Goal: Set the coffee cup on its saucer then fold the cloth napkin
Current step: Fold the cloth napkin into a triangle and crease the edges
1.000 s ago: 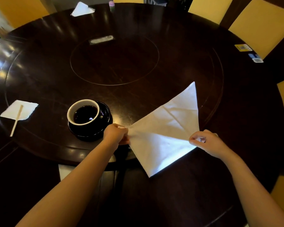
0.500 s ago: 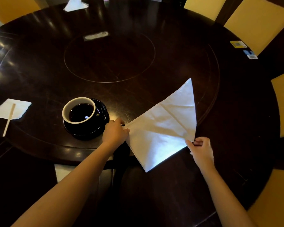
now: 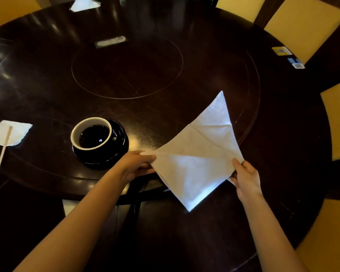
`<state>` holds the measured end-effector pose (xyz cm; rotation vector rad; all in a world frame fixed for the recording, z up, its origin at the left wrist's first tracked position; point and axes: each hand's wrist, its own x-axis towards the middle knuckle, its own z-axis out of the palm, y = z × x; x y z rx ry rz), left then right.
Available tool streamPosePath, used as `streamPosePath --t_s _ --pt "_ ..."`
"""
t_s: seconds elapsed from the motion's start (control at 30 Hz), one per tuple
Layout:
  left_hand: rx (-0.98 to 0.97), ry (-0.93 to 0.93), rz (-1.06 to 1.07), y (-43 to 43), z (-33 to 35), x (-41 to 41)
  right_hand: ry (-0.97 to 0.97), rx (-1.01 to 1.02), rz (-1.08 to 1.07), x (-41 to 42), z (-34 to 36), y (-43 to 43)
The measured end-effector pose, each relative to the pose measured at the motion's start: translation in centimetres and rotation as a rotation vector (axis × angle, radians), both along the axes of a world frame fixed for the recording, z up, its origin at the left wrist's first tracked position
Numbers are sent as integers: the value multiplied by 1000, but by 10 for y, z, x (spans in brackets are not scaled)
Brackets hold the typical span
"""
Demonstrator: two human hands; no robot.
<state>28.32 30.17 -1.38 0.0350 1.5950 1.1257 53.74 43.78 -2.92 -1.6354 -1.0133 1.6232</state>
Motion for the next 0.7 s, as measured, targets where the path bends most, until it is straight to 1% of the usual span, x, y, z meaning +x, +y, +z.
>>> streamPosePath --t_s 0.07,0.13,0.23,0.27,0.37,0.47,0.5,0.53,0.57,0.6,0.63,0.67,0.7 --pt "-9 -26 59 2 -2 2 -31 7 -6 -3 3 9" --pt "-32 45 126 8 -3 2 -31 -18 36 -6 5 19" --pt "-55 241 222 28 -4 -9 -87 -40 191 -11 9 29" --pt "-65 323 234 37 -3 -15 -107 -47 213 -13 9 29" --pt "-88 559 186 69 6 -30 -99 -79 178 -23 7 22" --pt "-45 702 161 102 22 -40 -34 -107 134 -38 8 10" --pt "-30 746 159 111 24 -44 -54 -83 133 -43 8 5" --pt "-25 805 141 117 25 -46 -142 -12 140 -46 6 1" --pt "-27 885 103 120 23 -46 -312 124 154 -48 3 -3" --pt "-20 974 49 120 22 -42 -508 303 159 -48 0 -5" --pt "5 1077 -22 117 17 -35 -664 502 154 -50 -1 -8" --pt "45 1186 -112 111 12 -24 -744 662 170 -55 -1 -11" --pt "86 1287 -217 104 3 -13 -753 746 246 -65 1 -13"
